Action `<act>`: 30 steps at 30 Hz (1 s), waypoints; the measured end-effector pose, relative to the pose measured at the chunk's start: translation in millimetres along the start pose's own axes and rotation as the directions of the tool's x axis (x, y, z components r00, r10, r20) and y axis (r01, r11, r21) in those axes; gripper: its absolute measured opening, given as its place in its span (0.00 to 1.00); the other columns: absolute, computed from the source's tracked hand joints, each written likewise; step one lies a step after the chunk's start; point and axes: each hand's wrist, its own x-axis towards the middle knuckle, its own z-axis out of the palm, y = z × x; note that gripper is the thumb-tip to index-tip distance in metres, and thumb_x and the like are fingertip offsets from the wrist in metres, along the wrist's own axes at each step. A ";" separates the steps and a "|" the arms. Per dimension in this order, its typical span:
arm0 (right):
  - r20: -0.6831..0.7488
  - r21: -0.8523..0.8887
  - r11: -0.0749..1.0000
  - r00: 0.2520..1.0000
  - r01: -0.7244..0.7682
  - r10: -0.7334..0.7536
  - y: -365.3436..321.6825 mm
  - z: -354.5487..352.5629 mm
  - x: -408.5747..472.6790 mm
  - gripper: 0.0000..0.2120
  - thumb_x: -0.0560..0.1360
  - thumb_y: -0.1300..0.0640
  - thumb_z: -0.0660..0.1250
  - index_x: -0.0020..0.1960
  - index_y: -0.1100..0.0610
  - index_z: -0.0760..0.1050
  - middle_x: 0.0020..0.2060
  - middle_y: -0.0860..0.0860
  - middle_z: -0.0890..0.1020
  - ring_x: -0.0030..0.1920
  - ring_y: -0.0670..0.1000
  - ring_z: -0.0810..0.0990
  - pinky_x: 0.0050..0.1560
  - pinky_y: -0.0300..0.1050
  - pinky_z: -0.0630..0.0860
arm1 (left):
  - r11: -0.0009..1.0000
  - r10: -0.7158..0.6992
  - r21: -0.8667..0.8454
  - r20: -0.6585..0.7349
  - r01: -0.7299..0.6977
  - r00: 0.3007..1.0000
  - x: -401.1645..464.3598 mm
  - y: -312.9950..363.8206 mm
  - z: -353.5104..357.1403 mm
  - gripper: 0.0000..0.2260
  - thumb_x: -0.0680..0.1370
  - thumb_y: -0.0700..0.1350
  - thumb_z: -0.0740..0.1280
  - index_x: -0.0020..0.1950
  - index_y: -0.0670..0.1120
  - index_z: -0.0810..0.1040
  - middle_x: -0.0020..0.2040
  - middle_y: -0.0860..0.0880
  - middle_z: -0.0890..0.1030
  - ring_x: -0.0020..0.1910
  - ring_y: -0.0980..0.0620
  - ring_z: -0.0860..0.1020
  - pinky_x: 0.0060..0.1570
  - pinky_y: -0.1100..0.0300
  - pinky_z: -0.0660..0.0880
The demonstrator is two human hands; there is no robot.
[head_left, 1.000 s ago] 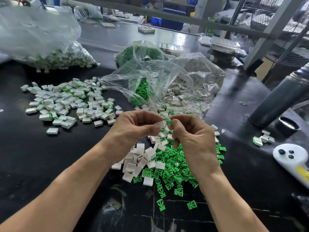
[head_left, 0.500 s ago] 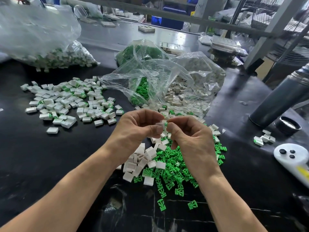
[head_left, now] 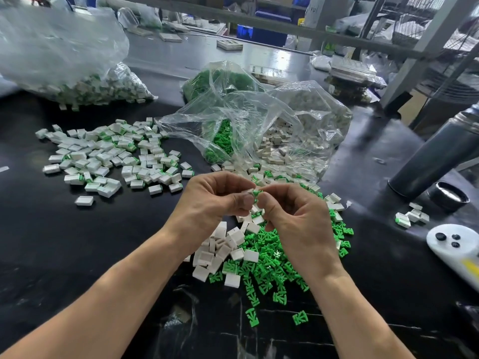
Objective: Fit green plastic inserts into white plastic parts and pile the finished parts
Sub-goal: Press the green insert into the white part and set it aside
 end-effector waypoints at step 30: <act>-0.040 0.146 0.987 0.997 -0.065 0.072 -4.6 5.2 1.0 0.10 0.81 0.56 0.69 0.44 0.56 0.85 0.35 0.55 0.85 0.30 0.50 0.75 0.27 0.43 0.72 | 0.978 0.143 0.158 -0.010 -0.139 0.990 1.0 1.6 1.8 0.05 0.71 0.37 0.77 0.45 0.43 0.85 0.38 0.47 0.85 0.36 0.54 0.81 0.38 0.62 0.81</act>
